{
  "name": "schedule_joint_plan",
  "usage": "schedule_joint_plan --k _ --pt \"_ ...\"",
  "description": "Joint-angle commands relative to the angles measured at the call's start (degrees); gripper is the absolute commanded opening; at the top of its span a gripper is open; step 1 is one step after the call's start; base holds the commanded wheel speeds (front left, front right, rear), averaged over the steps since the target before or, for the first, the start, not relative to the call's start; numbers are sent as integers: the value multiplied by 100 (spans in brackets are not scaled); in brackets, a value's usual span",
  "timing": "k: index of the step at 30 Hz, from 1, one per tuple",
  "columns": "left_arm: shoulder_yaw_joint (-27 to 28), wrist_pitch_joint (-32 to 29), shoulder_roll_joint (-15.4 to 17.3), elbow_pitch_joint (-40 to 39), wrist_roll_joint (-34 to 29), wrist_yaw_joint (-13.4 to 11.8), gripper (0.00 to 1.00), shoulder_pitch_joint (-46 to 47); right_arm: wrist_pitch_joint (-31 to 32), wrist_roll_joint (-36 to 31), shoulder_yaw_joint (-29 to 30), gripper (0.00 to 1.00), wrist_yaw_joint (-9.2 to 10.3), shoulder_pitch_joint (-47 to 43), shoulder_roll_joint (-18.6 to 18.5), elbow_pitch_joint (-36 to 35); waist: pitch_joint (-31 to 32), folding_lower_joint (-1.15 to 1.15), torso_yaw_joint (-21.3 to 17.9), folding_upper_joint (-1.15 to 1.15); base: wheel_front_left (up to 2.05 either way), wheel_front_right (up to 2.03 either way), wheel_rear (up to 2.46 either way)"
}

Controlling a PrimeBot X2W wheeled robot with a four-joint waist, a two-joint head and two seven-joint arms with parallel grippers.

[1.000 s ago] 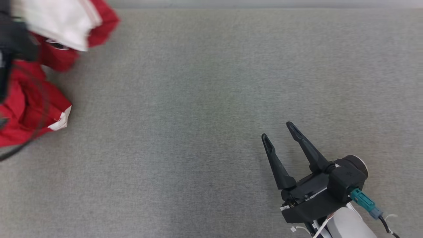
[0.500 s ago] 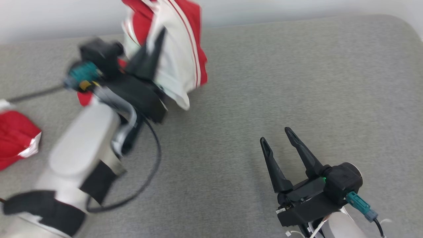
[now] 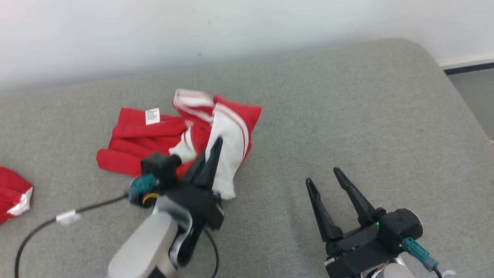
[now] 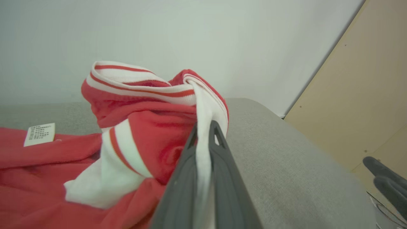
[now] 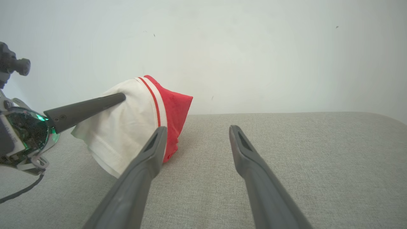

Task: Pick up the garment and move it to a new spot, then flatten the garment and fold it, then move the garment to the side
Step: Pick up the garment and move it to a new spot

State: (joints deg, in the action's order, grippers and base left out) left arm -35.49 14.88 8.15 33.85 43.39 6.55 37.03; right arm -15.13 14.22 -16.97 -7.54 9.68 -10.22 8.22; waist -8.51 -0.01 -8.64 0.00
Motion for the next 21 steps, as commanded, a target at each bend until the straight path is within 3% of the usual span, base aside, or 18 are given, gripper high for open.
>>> schedule_joint_plan --k 1,2,3,4,5,12,21 --pt "125 42 -1 -81 -176 -39 0 -222 -2 45 19 100 10 -83 17 6 169 1 -88 0 0 0 0" --pt "228 43 0 -111 -261 -51 0 -395 -2 45 27 100 10 -111 15 6 197 1 -83 0 0 0 0" --pt "341 35 11 -158 -375 -75 12 -543 -2 43 33 100 10 -131 15 7 217 1 -76 0 0 0 0" --pt "489 33 24 -233 -482 -101 73 -673 -2 34 45 100 10 -149 22 13 235 1 -67 0 0 0 0" --pt "614 34 18 -290 -574 -92 100 -815 -2 24 58 100 10 -165 33 18 255 1 -49 0 0 0 0" --pt "1396 34 36 -558 -1290 -87 100 -1659 -2 -1 70 100 10 -172 70 -2 291 1 97 0 0 0 0" --pt "2778 35 -4 -1347 -2308 -350 100 -2742 -2 -38 163 100 10 -247 107 42 346 1 320 0 0 0 0"
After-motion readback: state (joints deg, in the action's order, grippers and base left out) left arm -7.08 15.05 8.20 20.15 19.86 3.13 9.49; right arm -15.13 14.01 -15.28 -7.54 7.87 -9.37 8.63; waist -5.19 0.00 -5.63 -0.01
